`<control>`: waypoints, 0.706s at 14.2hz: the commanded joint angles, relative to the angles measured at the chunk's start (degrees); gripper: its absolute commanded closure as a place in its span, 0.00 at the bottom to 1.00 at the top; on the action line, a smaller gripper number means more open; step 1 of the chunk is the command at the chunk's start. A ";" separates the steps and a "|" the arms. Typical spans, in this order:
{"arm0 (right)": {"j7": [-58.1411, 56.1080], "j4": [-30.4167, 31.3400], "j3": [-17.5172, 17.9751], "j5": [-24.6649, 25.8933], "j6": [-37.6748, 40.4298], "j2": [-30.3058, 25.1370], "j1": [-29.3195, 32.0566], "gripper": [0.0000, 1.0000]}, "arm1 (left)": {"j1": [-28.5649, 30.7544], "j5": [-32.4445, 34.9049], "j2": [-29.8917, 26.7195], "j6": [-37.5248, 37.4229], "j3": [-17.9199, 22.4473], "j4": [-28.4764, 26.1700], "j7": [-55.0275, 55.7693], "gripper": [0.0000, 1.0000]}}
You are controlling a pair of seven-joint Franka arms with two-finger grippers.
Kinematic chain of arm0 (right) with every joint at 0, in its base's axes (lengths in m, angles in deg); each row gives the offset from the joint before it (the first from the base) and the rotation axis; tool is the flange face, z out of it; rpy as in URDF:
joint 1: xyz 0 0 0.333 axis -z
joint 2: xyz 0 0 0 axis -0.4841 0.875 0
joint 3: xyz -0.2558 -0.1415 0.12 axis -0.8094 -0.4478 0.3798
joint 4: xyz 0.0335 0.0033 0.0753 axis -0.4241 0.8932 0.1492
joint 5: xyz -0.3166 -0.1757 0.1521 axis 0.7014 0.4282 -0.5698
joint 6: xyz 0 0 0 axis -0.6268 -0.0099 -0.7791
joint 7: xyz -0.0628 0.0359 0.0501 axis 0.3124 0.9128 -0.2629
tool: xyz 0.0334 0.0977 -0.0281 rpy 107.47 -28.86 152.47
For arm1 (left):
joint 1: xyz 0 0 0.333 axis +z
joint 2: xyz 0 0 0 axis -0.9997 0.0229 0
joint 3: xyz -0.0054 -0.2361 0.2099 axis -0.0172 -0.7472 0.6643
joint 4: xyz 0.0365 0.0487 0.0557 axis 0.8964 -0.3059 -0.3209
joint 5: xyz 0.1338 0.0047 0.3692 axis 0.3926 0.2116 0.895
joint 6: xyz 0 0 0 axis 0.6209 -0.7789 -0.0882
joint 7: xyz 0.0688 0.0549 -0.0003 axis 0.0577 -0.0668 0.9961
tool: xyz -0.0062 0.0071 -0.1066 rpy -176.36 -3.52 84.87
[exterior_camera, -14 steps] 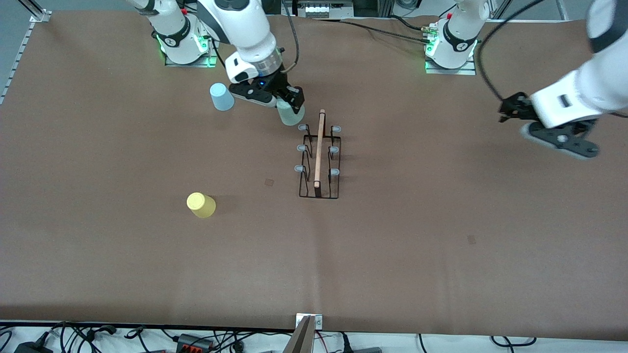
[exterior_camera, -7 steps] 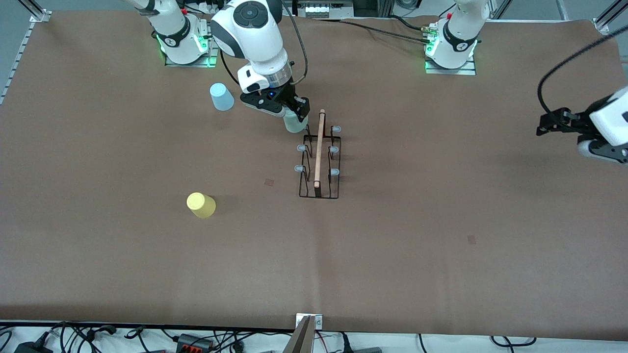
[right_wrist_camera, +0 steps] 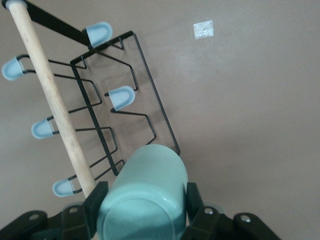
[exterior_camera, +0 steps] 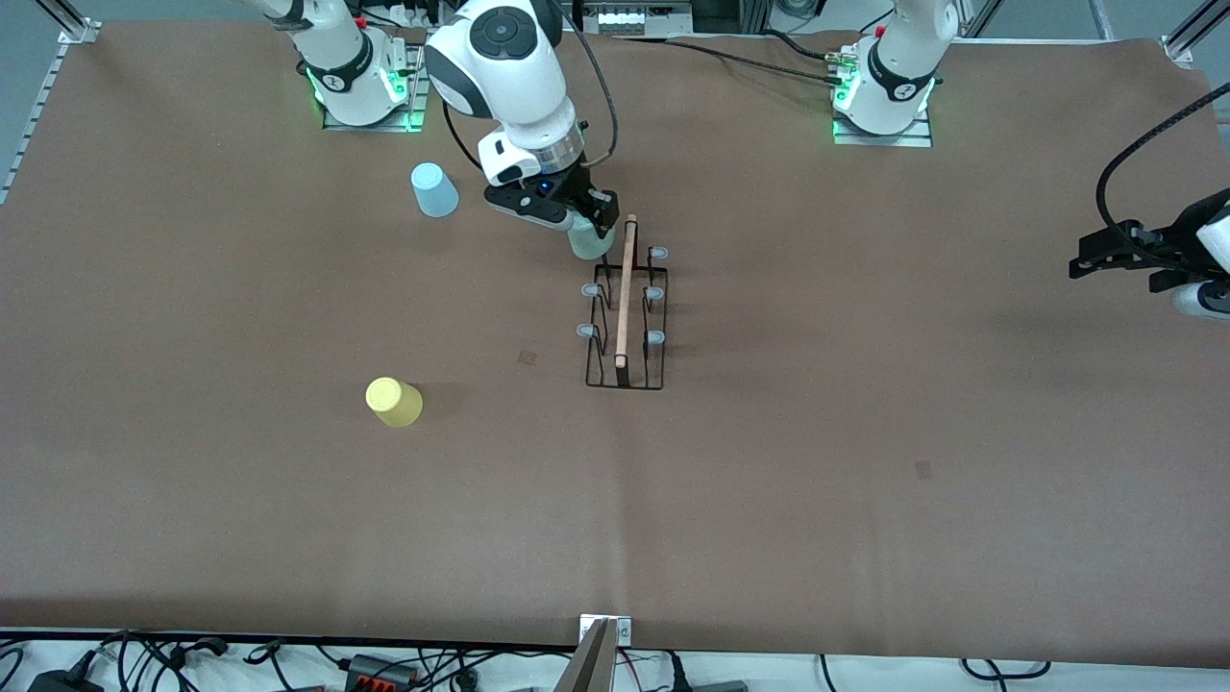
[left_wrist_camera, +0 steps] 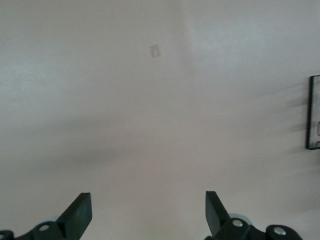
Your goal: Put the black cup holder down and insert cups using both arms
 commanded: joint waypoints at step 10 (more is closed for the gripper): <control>-29.01 -1.57 -0.80 2.15 12.00 -3.26 18.92 0.00 | -5.25 -2.83 -9.64 6.82 5.64 -11.15 0.32 0.00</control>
